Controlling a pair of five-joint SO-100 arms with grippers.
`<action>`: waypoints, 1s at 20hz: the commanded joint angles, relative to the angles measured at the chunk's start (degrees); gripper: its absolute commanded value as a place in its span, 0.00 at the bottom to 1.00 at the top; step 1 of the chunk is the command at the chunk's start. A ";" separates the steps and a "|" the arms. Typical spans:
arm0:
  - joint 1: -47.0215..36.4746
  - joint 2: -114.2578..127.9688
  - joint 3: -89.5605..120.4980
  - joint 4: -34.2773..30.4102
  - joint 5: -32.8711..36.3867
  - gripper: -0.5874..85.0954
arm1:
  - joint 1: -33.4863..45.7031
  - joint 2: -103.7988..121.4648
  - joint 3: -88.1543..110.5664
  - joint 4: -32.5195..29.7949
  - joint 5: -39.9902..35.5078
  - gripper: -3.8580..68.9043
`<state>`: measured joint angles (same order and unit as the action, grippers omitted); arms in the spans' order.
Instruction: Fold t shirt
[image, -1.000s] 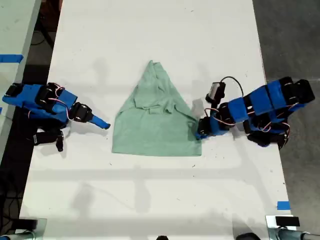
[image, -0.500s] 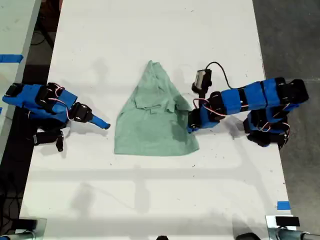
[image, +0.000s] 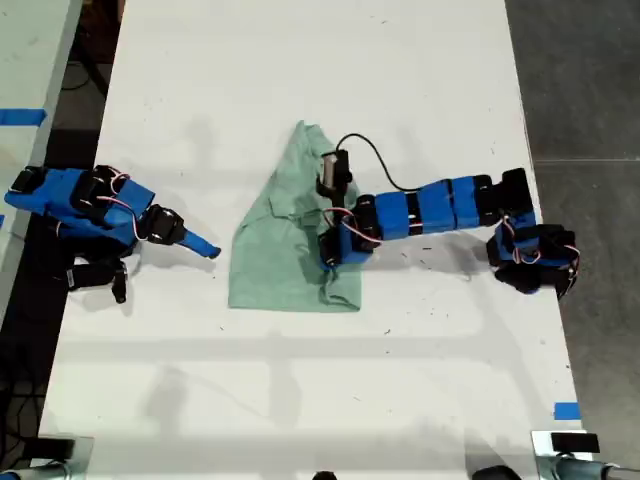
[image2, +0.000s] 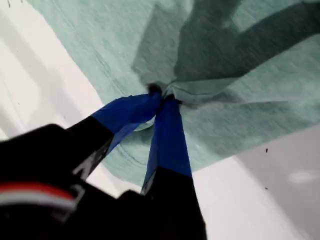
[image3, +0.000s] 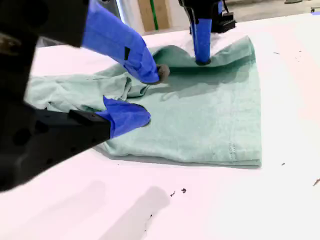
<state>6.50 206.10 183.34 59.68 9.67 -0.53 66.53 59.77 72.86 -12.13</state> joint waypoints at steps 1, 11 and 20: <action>0.79 0.35 0.53 0.00 -0.70 0.12 | 1.85 -0.62 -4.48 -2.81 -3.52 0.13; 0.79 0.35 0.53 0.00 -0.70 0.12 | 7.56 44.91 25.58 13.97 1.41 0.07; 0.79 0.35 0.53 0.00 -0.70 0.12 | 15.29 134.47 108.02 9.14 3.87 0.07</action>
<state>6.50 206.10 183.34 59.68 9.67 13.97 194.15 163.04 81.91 -9.05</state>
